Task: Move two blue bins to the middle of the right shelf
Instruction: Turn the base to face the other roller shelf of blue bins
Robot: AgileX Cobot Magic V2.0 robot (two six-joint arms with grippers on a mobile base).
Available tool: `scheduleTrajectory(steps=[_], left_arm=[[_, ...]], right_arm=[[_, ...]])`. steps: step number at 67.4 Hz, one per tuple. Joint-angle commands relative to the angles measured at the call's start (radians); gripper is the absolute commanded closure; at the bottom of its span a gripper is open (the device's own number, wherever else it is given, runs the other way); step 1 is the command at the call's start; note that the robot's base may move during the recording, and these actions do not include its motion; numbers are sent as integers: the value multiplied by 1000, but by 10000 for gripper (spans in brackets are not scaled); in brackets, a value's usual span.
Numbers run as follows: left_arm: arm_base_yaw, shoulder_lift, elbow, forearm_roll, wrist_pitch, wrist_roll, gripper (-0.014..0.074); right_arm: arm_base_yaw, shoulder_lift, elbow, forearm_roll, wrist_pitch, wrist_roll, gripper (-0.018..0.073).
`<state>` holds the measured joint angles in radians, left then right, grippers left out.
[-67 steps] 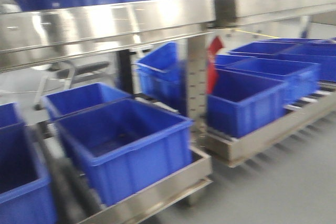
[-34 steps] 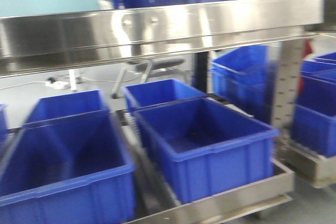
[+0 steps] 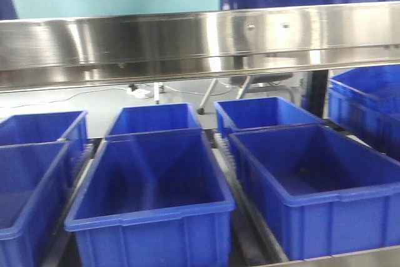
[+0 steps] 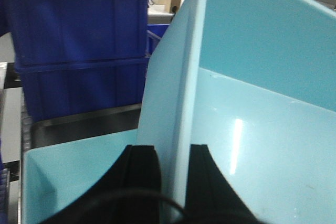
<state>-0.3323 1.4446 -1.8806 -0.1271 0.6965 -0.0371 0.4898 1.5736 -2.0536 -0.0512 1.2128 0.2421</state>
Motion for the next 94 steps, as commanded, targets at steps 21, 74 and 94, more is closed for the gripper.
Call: scheduleTrajectory(steps=[21,74,94], left_arm=[[0,-15,-16,-45,-96,-27,707],[0,-15,-16,-45,-96,-27,707],[0,-15,-16,-45,-96,-27,707]], right_arm=[[-3,-11,-11,-15,6,-38,711],[-3,-11,-11,-15,6,-38,711],[-3,-11,-11,-15,6,-38,711]])
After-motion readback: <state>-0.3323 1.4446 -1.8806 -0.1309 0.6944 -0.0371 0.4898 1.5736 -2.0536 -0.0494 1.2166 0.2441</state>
